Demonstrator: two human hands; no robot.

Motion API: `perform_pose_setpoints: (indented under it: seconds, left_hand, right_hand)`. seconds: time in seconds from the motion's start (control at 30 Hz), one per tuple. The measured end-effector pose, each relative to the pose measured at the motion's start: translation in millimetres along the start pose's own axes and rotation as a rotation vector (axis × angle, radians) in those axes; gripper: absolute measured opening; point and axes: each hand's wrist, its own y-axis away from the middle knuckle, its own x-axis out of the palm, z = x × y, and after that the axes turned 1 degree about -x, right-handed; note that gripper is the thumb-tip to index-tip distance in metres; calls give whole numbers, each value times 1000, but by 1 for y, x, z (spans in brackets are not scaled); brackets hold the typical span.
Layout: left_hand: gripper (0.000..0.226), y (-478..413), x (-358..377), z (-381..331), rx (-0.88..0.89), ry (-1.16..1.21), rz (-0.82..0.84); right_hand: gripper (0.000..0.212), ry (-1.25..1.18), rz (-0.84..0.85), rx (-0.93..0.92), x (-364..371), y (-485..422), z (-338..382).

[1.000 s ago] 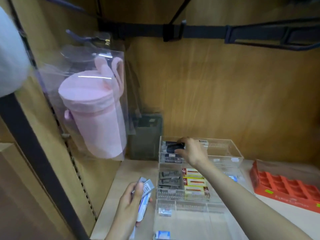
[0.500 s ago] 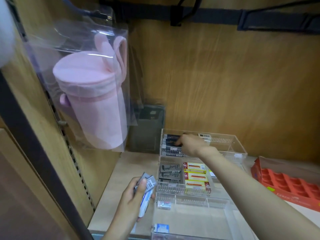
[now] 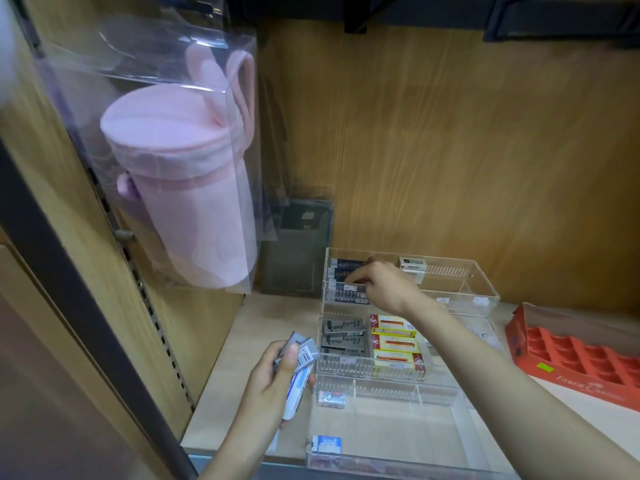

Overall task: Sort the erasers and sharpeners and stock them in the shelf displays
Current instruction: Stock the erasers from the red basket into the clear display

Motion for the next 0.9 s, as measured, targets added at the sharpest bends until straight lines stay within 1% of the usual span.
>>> perform_pose_setpoints:
  seconds: [0.03,0.07,0.1,0.17,0.2,0.23,0.33,0.37,0.4,0.43,0.47,0.5,0.53,0.57,0.6,0.7,0.77,0.87,0.9]
  left_hand:
    - [34,0,0,-1,1,1,-5]
    - [36,1,0,-2,1,-1,-5]
    - [37,2,1,-3,4,-3,2]
    - [36,6,3,-6,19,-4,26]
    - [33,8,4,-7,31,3,35]
    - [30,10,6,-8,41,14,46]
    - [23,17,12,-10,53,24,97]
    - [22,20,13,-9,52,21,109]
    - [20,24,15,-8,50,14,116]
    - [20,27,16,-6,50,6,123]
    - [20,30,17,-5,49,3,130]
    - [20,33,18,-3,43,5,137]
    - [19,35,19,-2,35,10,145]
    - [19,37,20,-1,27,14,151]
    - [19,39,20,-1,21,14,153]
    - [20,40,20,0,7,-5,144]
    - [21,39,21,2,-2,-27,132]
    - [22,39,22,5,0,-87,132]
    - [22,39,23,5,3,-103,133]
  right_hand:
    - [49,-9,-20,8,0,0,1]
    - [45,-50,-88,17,0,1,1]
    - [39,-149,-190,36,0,6,3]
    - [25,-469,-387,74,-1,27,11]
    - [21,-620,-423,84,0,40,17]
    - [18,-735,-419,97,2,56,22]
    - [26,-984,-325,198,21,104,33]
    - [28,-1103,-301,249,27,118,37]
    - [27,-1282,-275,296,33,130,39]
    - [23,-1511,-243,339,38,140,40]
    - [14,-1728,-200,373,42,148,40]
    - [12,-1880,-157,394,45,154,39]
    - [19,-1955,-128,415,49,160,38]
    - [24,-1974,-114,451,53,164,38]
    - [25,-1964,-104,495,57,166,38]
    - [16,-1901,-86,602,62,172,43]
    - [10,-1812,-96,573,62,174,46]
    - [2,-1623,-143,457,61,178,47]
    - [5,-1563,-154,421,60,179,49]
